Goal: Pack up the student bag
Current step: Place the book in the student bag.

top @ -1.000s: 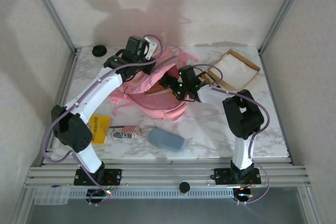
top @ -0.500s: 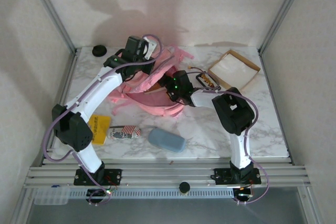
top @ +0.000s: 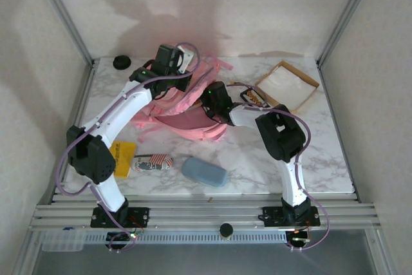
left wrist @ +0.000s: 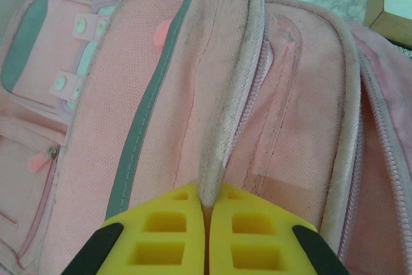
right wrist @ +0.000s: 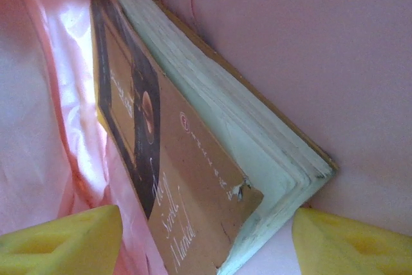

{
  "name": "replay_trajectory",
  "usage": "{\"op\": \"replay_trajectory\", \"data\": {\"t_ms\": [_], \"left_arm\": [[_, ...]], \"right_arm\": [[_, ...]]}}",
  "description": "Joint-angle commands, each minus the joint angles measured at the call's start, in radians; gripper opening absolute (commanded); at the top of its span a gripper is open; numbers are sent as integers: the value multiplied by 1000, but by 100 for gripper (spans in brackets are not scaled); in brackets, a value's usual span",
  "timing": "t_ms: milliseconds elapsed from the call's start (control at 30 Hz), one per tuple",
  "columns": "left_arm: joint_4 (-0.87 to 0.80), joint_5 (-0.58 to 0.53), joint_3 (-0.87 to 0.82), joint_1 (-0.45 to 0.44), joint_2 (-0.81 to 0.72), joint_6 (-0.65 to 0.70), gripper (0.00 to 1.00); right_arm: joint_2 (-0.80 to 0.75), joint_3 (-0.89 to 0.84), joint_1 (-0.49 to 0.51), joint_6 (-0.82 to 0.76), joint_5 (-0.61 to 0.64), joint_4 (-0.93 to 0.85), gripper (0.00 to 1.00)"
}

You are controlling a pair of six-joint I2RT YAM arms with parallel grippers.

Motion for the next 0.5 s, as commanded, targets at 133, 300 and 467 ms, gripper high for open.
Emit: {"op": "replay_trajectory", "data": {"t_ms": [133,300,467], "left_arm": [[86,50,75,-5,-14,-15,0],[82,39,80,-5,-18,-13,0],[87,31,82,-5,-18,-13,0]], "right_arm": [[76,90,4,-10,57,-27,60],[68,99,-6,-72,94,-12,39],[68,105,-17,-119,95,-10,22]]}}
